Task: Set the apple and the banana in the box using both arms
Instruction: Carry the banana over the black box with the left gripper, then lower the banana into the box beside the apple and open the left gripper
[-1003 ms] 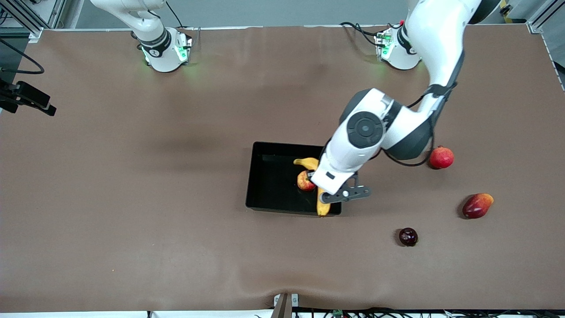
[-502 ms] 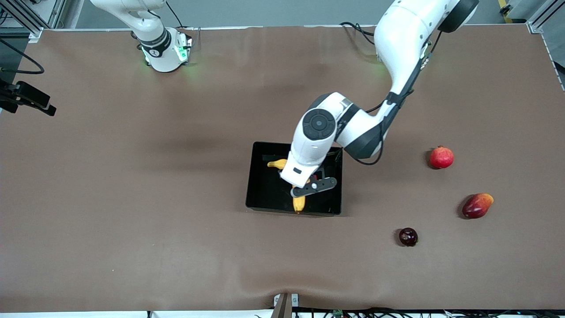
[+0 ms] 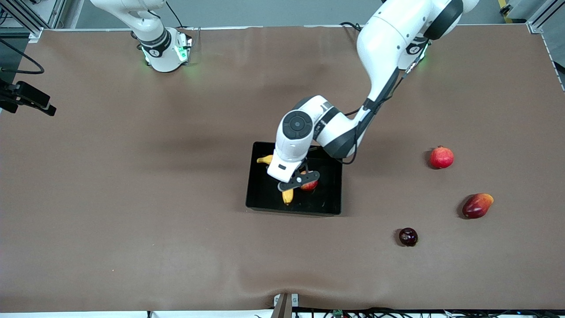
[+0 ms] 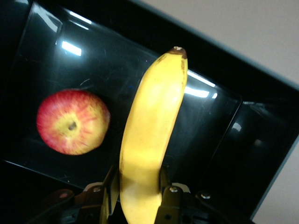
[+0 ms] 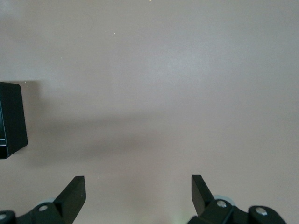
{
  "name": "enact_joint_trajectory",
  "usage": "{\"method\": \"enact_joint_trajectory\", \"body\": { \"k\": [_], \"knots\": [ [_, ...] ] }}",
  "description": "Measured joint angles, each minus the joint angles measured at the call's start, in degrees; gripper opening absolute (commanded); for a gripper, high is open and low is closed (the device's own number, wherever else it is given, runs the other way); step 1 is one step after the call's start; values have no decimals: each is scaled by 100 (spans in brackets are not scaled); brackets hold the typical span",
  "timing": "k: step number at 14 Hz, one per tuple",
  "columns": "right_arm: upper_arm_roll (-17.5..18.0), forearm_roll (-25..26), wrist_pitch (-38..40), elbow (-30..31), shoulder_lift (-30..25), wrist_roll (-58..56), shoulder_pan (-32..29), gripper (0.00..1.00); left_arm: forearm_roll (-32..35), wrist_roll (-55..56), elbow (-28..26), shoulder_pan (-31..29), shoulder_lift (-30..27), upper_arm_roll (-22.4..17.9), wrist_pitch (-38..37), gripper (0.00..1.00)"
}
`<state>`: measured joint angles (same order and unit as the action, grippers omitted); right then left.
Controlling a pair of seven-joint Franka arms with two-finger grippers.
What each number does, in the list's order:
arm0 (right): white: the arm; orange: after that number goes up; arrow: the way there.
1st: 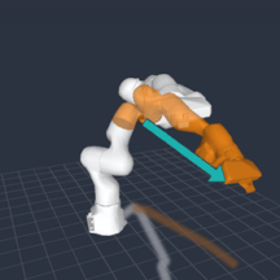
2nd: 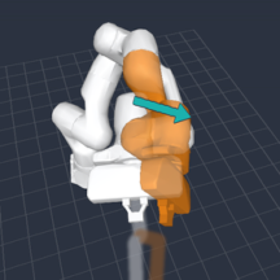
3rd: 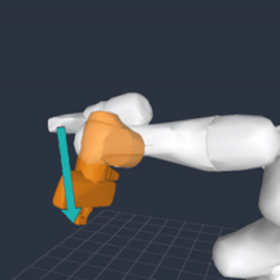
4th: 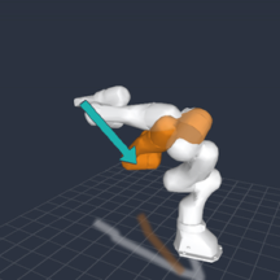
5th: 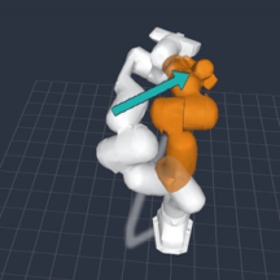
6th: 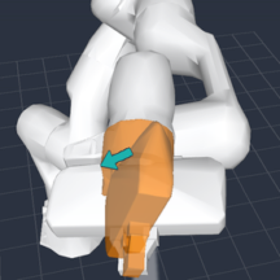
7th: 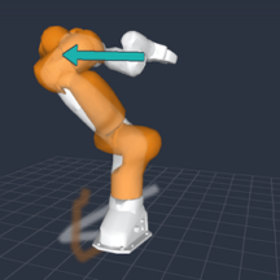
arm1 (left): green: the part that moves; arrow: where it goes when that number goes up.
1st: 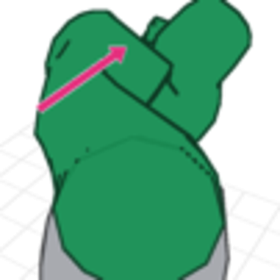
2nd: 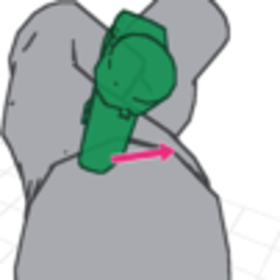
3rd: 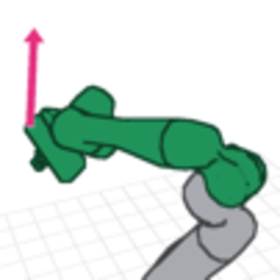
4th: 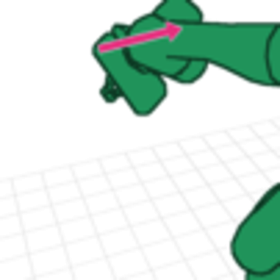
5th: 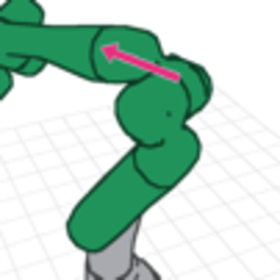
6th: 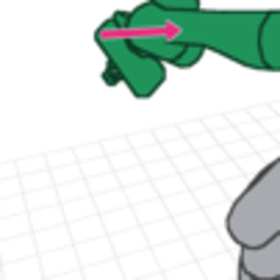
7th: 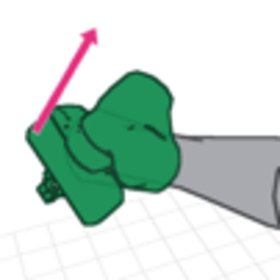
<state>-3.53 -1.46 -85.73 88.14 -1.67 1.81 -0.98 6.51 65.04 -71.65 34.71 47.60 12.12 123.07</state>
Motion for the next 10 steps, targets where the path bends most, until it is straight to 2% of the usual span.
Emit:
{"method": "enact_joint_trajectory", "body": {
  "k": [10],
  "knots": [
    [0,0,0,0,0,0,0,100,0,-121,6,313,458,-277,547,0]
  ]
}}
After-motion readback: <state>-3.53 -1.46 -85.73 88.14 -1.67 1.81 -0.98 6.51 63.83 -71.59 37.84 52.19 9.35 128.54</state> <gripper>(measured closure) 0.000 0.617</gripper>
